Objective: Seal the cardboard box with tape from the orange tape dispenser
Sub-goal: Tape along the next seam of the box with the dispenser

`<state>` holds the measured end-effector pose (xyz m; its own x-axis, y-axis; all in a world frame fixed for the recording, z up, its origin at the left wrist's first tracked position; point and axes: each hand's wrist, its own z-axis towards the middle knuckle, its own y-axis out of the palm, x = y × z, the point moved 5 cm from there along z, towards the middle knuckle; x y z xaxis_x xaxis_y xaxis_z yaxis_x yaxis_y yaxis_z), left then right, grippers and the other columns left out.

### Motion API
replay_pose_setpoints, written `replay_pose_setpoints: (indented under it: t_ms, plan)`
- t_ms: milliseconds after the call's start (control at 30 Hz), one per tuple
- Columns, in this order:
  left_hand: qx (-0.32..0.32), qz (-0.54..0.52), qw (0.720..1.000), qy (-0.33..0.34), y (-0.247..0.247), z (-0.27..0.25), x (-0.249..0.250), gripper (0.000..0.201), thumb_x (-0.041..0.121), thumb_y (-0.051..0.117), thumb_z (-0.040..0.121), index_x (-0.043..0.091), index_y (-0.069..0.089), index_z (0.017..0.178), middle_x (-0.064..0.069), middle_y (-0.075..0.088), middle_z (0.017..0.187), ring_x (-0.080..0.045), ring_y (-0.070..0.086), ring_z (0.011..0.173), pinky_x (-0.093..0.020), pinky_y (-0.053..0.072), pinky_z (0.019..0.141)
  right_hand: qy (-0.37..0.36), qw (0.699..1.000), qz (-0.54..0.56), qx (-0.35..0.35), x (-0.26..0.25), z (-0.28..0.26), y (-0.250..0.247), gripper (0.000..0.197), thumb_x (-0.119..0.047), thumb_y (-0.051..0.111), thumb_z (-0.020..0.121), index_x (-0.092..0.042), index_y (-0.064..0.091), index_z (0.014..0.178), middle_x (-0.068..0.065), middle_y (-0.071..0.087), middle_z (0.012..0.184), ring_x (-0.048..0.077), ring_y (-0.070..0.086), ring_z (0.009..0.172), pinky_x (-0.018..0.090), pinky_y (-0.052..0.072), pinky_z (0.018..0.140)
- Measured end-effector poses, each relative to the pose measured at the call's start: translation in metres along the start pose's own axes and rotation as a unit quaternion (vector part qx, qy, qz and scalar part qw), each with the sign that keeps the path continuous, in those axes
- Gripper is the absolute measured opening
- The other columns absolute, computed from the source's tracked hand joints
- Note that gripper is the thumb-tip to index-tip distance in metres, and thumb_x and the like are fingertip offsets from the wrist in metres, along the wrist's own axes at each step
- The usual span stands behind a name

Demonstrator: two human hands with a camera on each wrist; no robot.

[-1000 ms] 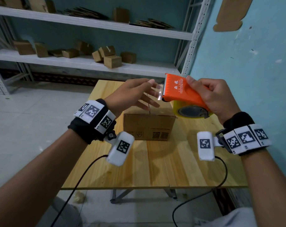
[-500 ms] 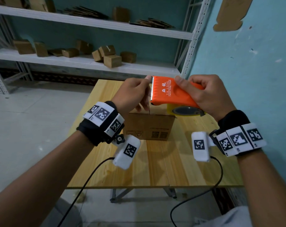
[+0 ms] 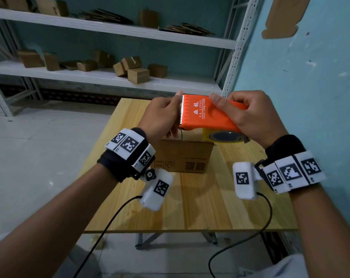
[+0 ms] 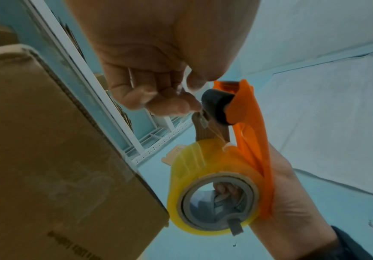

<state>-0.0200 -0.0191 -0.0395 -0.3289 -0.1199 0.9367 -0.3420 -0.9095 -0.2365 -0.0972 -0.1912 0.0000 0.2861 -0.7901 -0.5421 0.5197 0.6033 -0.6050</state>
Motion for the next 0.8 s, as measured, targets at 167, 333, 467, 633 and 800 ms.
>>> replay_pose_setpoints:
  t_ms: [167, 333, 467, 633, 800]
  plan:
    - [0.000, -0.007, 1.000, -0.002, 0.0028, -0.0010, -0.0023, 0.049, 0.041, 0.037, 0.102, 0.010, 0.060, 0.072, -0.001, 0.061, 0.051, -0.017, 0.051, 0.041, -0.026, 0.041, 0.043, -0.001, 1.000, -0.003, 0.004, -0.0010, 0.0001, 0.0010, 0.042, -0.061, 0.059, 0.085, -0.023, 0.060, 0.065, -0.010, 0.059, 0.061, -0.003, 0.057, 0.055, 0.008, 0.038, 0.053]
    - [0.003, -0.006, 1.000, 0.003, 0.0047, -0.0017, -0.0051, 0.044, 0.031, 0.038, 0.103, 0.006, 0.057, 0.072, 0.004, 0.059, 0.046, -0.015, 0.048, 0.042, -0.024, 0.041, 0.043, -0.001, 1.000, -0.012, 0.005, -0.0035, 0.0003, 0.0008, 0.042, -0.060, 0.059, 0.085, -0.025, 0.058, 0.064, -0.009, 0.060, 0.061, -0.002, 0.058, 0.054, 0.008, 0.038, 0.050]
    - [0.009, 0.004, 1.000, 0.019, 0.0034, -0.0007, -0.0045, 0.042, 0.029, 0.042, 0.102, 0.004, 0.060, 0.072, 0.005, 0.059, 0.046, -0.015, 0.047, 0.044, -0.024, 0.042, 0.046, -0.006, 1.000, -0.030, 0.006, -0.0011, 0.0003, 0.0012, 0.046, -0.062, 0.059, 0.087, -0.022, 0.061, 0.066, -0.008, 0.061, 0.062, 0.001, 0.059, 0.056, 0.011, 0.040, 0.053]
    - [0.023, 0.024, 0.998, 0.052, 0.0003, 0.0031, -0.0060, 0.046, 0.029, 0.044, 0.101, -0.010, 0.062, 0.086, -0.007, 0.059, 0.056, -0.015, 0.047, 0.043, -0.025, 0.042, 0.045, -0.002, 1.000, -0.021, 0.001, 0.0035, 0.0033, 0.0005, 0.056, -0.059, 0.054, 0.094, -0.011, 0.066, 0.067, -0.001, 0.060, 0.057, 0.009, 0.055, 0.052, 0.019, 0.039, 0.055]
    - [0.025, 0.044, 0.996, 0.070, -0.0035, 0.0053, -0.0067, 0.046, 0.030, 0.046, 0.100, -0.009, 0.063, 0.084, 0.002, 0.059, 0.050, -0.013, 0.048, 0.042, -0.023, 0.042, 0.045, 0.000, 1.000, 0.009, 0.003, 0.0039, 0.0031, -0.0011, 0.050, -0.051, 0.060, 0.094, -0.012, 0.067, 0.063, -0.010, 0.057, 0.050, 0.004, 0.053, 0.049, 0.011, 0.034, 0.052]
